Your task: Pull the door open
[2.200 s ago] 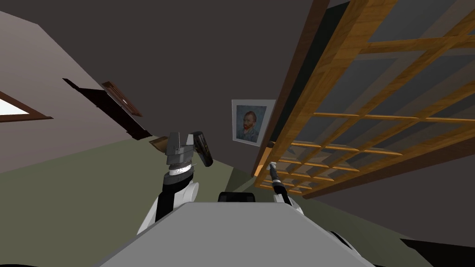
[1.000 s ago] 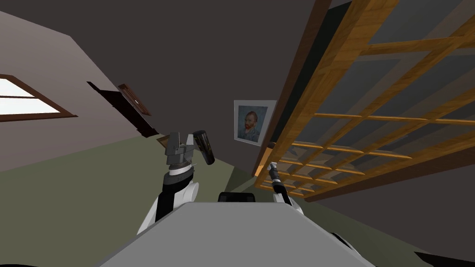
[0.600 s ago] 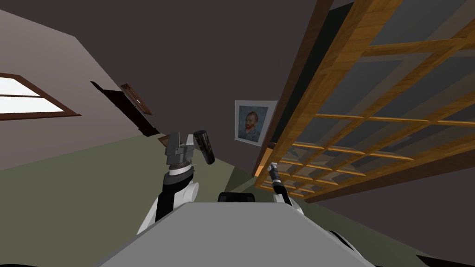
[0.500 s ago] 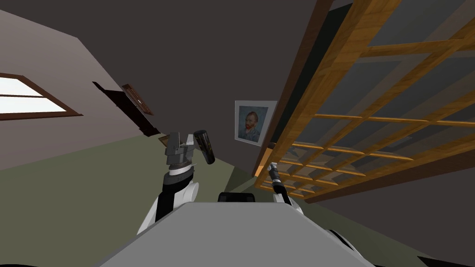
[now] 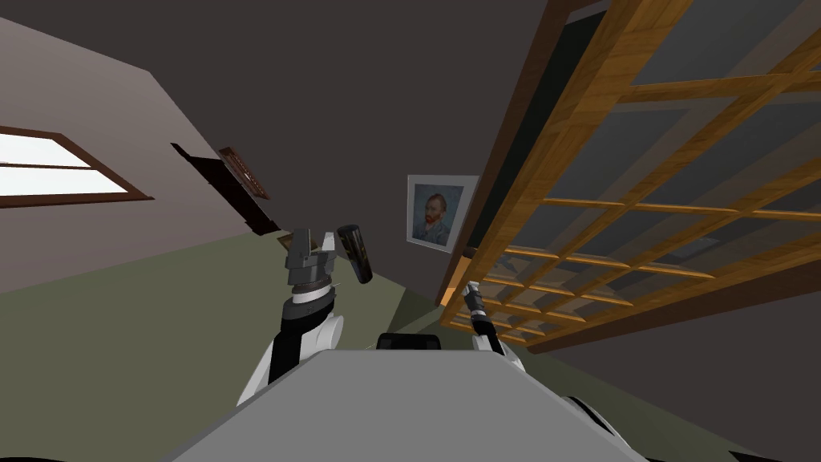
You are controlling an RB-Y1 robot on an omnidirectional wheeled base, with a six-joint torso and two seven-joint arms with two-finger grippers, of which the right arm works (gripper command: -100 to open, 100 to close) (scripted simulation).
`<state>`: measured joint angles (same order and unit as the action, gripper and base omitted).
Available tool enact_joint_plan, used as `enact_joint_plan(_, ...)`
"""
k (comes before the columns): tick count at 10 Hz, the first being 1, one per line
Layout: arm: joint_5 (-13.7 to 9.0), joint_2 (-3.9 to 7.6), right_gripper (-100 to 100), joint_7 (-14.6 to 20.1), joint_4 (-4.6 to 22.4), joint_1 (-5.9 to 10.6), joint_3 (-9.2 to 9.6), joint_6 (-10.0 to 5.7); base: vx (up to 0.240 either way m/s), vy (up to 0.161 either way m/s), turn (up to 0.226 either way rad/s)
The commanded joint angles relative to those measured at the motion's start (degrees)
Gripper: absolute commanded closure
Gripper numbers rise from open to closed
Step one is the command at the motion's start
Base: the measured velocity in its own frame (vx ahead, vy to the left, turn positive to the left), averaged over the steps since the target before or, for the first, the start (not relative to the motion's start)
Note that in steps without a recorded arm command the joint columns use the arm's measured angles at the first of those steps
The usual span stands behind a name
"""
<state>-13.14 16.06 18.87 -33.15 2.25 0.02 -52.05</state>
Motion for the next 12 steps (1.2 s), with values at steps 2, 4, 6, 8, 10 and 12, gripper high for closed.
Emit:
enact_joint_plan(2,-1.88,1.05,100,3.78,-0.87,-0.83,-0.08,0.82,-0.018,-0.02,0.047)
enact_joint_plan(4,-1.88,1.05,100,4.62,-0.87,-0.83,-0.08,0.82,-0.02,-0.003,0.01)
enact_joint_plan(6,-3.19,1.2,100,8.62,-1.16,-0.95,0.75,0.78,-0.017,-0.015,0.046)
enact_joint_plan(8,-3.19,1.2,100,9.31,-1.16,-0.95,0.75,0.78,-0.015,-0.004,0.017)
enact_joint_plan(10,-3.84,1.27,100,11.65,-1.3,-1.0,1.17,0.76,-0.008,-0.004,0.011)
enact_joint_plan(12,-4.49,1.35,100,14.0,-1.44,-1.06,1.58,0.74,-0.019,-0.013,0.038)
